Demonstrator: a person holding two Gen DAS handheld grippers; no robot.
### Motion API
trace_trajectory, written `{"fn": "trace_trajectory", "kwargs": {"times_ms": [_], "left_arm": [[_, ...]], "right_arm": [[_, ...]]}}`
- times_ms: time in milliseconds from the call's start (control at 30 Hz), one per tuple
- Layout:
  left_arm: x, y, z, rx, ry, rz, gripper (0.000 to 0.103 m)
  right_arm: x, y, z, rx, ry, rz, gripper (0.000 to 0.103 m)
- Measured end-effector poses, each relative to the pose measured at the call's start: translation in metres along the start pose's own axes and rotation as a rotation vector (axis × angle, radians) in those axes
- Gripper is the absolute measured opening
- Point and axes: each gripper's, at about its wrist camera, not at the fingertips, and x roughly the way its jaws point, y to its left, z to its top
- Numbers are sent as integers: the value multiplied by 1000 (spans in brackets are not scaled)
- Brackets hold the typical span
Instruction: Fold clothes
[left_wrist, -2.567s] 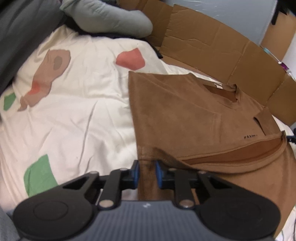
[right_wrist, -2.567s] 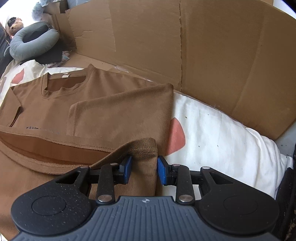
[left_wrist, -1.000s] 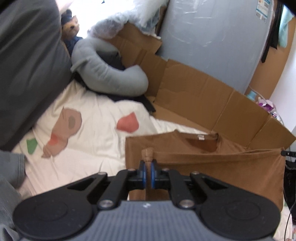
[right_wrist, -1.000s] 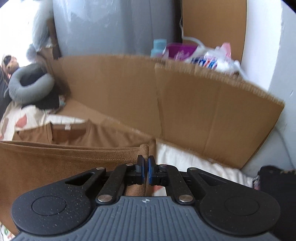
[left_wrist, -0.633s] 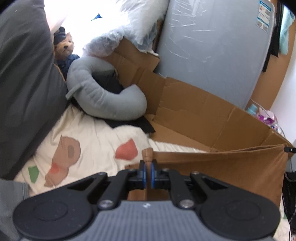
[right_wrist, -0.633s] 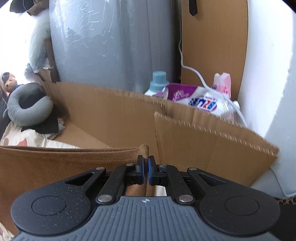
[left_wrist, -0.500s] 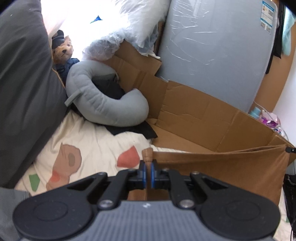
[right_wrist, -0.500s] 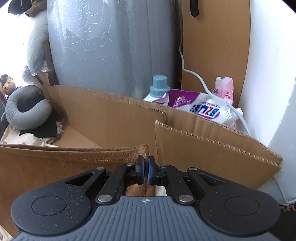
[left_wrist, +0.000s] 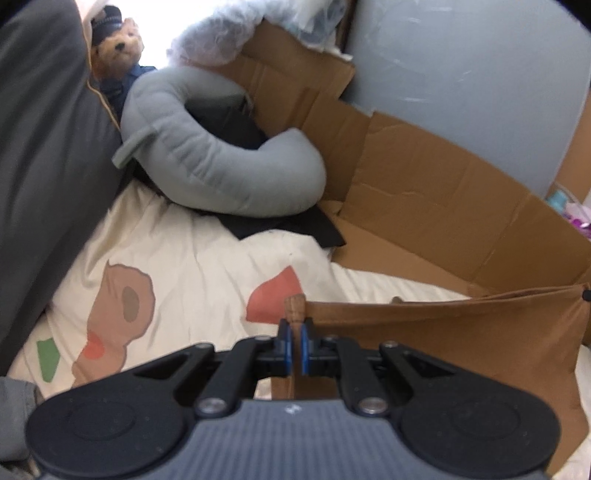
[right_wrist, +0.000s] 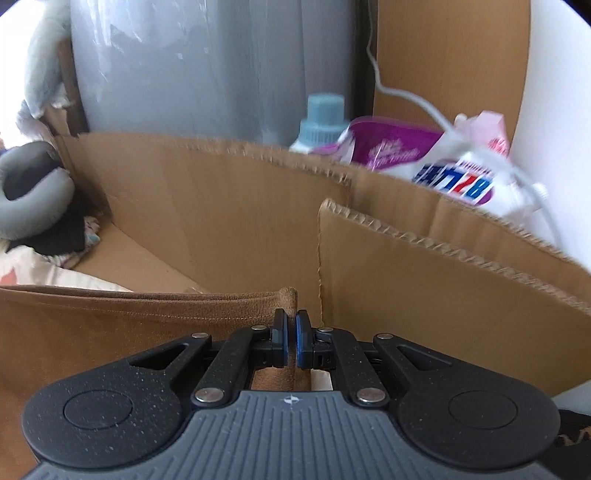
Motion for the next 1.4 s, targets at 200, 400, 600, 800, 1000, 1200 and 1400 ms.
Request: {"fn": "trace_trajectory", "kwargs": {"times_ms": [200,400,600,800,1000,1200,1400], "left_arm": [[41,4,2,-20,36,38,6],[69,-2,8,9,49,92,5],[85,-7,13,30,69,117,5],[92,-9,17,49,80,129,5],[94,-6,18,59,81,137,5],[90,-5,14,65,90,138,9],[85,-3,9,71,100,139,21]], "right_arm": [[44,1,-3,-7,56,-40,3],[78,8,-5,-18,96,-70,3],[99,12,-7,-25,122,-101,3],[108,11,-4,-1,118,-98,3],[100,4,-1,108,61,-62,2],[107,11,-7,52,66,-81,4],[112,16,-12,13,111,-103,16]]}}
